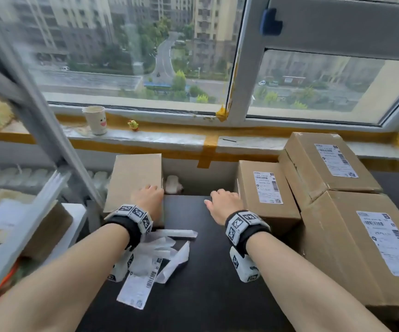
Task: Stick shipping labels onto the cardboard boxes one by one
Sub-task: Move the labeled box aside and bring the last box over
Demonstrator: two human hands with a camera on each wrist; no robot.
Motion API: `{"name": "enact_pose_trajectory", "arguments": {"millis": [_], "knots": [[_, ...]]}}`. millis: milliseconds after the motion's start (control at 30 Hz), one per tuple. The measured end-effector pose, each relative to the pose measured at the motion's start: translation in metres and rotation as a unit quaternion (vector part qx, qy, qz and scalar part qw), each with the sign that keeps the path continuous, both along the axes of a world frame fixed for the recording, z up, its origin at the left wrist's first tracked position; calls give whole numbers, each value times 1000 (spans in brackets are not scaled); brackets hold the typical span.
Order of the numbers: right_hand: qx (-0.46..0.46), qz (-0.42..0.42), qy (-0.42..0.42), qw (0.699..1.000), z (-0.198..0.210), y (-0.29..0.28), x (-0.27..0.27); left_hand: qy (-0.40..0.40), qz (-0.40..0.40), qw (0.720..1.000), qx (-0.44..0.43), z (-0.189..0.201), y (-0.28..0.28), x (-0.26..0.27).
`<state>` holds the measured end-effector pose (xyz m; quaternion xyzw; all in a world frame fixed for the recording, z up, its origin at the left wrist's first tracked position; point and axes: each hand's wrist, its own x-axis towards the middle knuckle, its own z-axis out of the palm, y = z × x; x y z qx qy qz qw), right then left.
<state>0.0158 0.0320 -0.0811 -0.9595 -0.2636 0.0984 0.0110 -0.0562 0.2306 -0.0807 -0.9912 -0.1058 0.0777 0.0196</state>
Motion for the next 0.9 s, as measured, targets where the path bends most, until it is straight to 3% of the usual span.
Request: {"name": "enact_pose_trajectory", "arguments": {"millis": [267,467,600,700,900], "knots": [[-8,78,48,996,-10,103,-26,-10,112,992,-48,-12,75,-62],[55,5,118,991,-27,137,-28,-5,236,955,-177,-38,96,-66],[189,-66,229,953,-44,148,-18,-23,324,904,-278,-52,106,-53],[280,-94,271,916,-53,151,-11,-66,340,869,-355,-65,111,-45],[366,-123,278,879,-55,133,3,-128,311,850,-405,-61,101,-34]]}}
